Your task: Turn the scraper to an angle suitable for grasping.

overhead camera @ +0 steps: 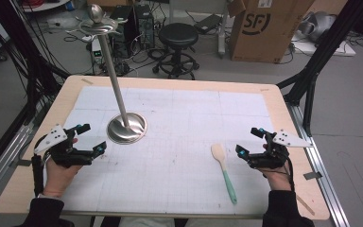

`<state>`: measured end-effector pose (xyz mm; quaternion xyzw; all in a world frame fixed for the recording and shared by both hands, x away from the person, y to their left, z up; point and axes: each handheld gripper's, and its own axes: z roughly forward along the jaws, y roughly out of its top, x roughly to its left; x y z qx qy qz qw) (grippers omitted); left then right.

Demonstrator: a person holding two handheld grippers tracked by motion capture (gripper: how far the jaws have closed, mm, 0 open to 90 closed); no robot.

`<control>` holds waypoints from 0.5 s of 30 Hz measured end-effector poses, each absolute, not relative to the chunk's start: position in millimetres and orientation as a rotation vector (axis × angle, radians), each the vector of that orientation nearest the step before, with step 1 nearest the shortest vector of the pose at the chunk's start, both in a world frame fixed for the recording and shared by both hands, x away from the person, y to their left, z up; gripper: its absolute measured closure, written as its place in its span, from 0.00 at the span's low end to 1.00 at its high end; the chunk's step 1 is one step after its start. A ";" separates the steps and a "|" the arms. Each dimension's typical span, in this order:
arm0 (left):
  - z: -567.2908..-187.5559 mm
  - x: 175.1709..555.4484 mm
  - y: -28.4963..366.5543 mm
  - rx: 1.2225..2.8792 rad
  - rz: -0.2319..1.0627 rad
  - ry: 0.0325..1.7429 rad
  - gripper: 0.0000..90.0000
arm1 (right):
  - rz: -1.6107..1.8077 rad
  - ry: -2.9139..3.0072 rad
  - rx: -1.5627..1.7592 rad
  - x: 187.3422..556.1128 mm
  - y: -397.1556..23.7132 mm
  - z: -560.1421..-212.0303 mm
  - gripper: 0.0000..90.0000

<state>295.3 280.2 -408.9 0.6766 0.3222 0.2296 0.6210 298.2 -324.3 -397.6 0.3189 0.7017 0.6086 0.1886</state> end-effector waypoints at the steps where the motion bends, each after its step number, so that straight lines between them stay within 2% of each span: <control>1: -409.4 295.5 280.2 1.561 0.530 0.741 0.02 | 1.712 1.974 0.897 298.2 -324.3 -397.6 0.00; 7: -411.0 296.0 278.8 1.564 0.521 0.740 0.02 | 1.701 2.008 0.892 297.9 -321.1 -399.8 0.01; 10: -411.0 296.0 279.5 1.560 0.520 0.743 0.02 | 1.705 2.022 0.886 296.9 -320.1 -401.3 0.07; 11: -411.1 296.1 279.6 1.555 0.518 0.745 0.02 | 1.705 2.042 0.878 295.1 -319.7 -402.3 0.18; 12: -411.2 296.2 279.9 1.556 0.518 0.746 0.02 | 1.708 2.053 0.862 293.0 -319.5 -403.1 0.25; 13: -411.6 296.3 279.6 1.553 0.515 0.750 0.02 | 1.708 2.053 0.862 293.0 -319.5 -403.1 0.25; 14: -411.7 296.7 279.7 1.557 0.515 0.748 0.02 | 1.706 2.068 0.843 289.6 -317.8 -405.1 0.37; 15: -411.9 296.8 279.6 1.559 0.514 0.749 0.02 | 1.703 2.089 0.850 288.9 -316.8 -406.3 0.43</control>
